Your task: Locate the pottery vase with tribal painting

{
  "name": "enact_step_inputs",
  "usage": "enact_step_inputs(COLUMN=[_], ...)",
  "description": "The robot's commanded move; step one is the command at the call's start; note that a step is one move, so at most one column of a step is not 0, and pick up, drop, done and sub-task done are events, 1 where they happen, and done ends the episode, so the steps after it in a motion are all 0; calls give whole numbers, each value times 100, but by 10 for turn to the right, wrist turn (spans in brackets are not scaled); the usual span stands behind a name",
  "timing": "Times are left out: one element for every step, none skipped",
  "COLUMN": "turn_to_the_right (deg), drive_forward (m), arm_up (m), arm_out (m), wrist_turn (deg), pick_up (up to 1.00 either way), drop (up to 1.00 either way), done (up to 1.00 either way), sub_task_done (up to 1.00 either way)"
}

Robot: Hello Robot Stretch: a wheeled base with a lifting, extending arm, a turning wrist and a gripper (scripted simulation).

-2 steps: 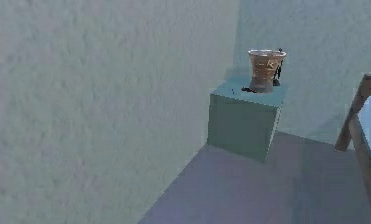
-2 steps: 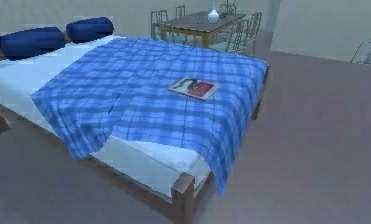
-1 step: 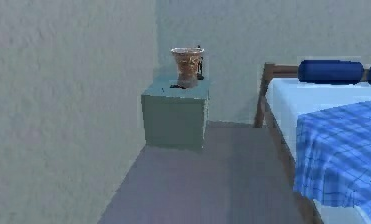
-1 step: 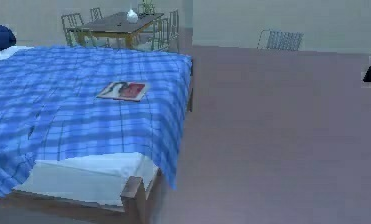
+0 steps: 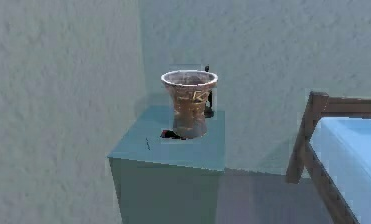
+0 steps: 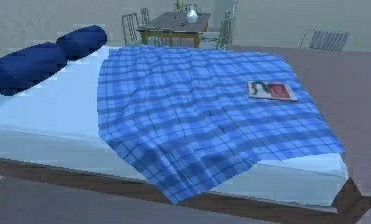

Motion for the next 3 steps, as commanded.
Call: enact_step_inputs(turn_to_the_right=[90,0,-90], drive_forward=[0,35,0], arm_up=[0,0,0], arm_out=[0,0,0], wrist_turn=[0,0,0], pick_up=[0,0,0], drop=[0,0,0], done=[0,0,0], sub_task_done=[0,0,0])
